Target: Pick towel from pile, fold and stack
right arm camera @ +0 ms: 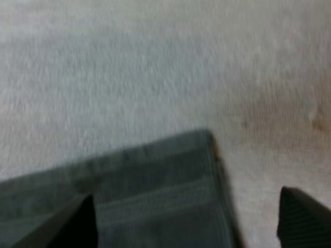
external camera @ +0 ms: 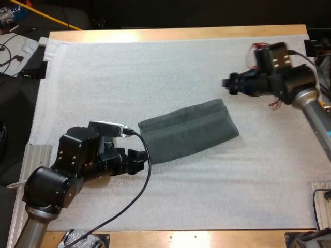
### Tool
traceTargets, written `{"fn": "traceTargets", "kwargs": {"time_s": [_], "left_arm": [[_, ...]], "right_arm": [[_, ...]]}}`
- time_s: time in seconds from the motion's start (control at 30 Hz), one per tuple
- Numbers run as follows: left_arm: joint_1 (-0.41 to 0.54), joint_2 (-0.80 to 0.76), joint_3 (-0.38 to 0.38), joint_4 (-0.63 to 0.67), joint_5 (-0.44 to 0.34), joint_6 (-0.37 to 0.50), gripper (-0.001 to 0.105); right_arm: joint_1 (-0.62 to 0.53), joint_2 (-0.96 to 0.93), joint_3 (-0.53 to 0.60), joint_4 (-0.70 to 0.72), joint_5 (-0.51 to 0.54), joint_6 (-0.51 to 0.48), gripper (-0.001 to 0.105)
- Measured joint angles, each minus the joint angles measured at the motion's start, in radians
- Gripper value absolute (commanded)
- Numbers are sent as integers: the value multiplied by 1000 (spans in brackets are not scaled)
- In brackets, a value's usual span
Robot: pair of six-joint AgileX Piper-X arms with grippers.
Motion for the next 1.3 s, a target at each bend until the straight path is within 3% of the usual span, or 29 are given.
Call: {"fn": "traceTargets", "kwargs": {"time_s": [0.33,0.53,1.0,1.3], "left_arm": [[0,-14,0,0,13,-91,65],[0,-14,0,5,11,-91,65],[0,-14,0,8,11,-109,65],[0,-14,0,9,4,-113,65]], "right_arm": [[-220,15,14,82,-287,-102,69],[-222,75,29,85,-324,-131,69],[-222,175,244,-20,-470,-164,69],[-203,216,278,-51,-519,-161,69]]}}
